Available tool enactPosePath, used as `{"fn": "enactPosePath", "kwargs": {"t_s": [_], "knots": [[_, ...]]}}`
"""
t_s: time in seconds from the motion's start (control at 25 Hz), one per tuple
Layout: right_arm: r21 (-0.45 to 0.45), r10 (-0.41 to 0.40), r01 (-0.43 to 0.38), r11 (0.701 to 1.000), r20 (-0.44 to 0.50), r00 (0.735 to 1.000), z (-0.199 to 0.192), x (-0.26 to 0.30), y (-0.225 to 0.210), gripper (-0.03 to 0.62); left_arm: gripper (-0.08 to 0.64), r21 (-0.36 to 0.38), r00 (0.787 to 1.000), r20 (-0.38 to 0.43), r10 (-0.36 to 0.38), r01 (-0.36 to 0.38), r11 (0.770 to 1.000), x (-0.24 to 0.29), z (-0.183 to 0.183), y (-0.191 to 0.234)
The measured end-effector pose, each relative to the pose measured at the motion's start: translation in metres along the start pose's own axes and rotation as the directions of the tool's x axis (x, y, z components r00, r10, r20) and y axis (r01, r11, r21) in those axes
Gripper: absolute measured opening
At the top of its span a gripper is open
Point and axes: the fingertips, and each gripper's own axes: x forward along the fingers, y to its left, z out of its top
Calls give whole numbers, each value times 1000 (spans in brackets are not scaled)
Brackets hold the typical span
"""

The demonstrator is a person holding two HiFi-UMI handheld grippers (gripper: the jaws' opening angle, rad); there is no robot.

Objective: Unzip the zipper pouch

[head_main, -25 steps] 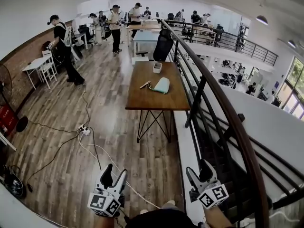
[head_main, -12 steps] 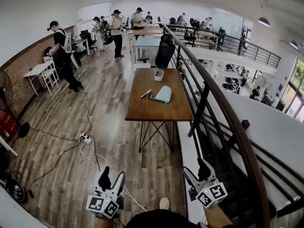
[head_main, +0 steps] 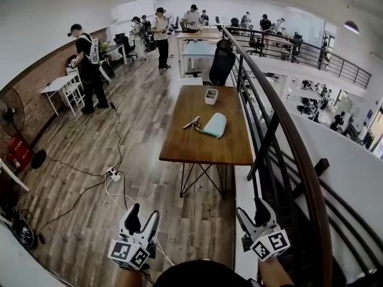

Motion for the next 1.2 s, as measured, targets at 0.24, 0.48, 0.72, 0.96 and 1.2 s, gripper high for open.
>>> {"fn": "enactPosePath", "kwargs": {"t_s": [0.24,0.48,0.72,0.96,1.2], "knots": [[43,-40,40,998,-4,999,-4,0,-48,290,286,-6,999,-44,3,-3,1000,46,-18,-13],[89,-82,85,992,-41,996,-20,1,-84,279,285,10,994,-107,-28,29,1000,83,-36,-24],[51,-172,173,984,-31,985,-15,26,-124,285,291,45,991,-125,-53,59,997,136,-43,-7],[13,-222,222,975,14,975,-3,81,-149,310,304,22,994,-78,-73,75,997,200,-42,29],[-20,-197,197,980,14,980,8,158,-159,311,304,-22,994,-69,-86,84,996,257,-42,70]]}}
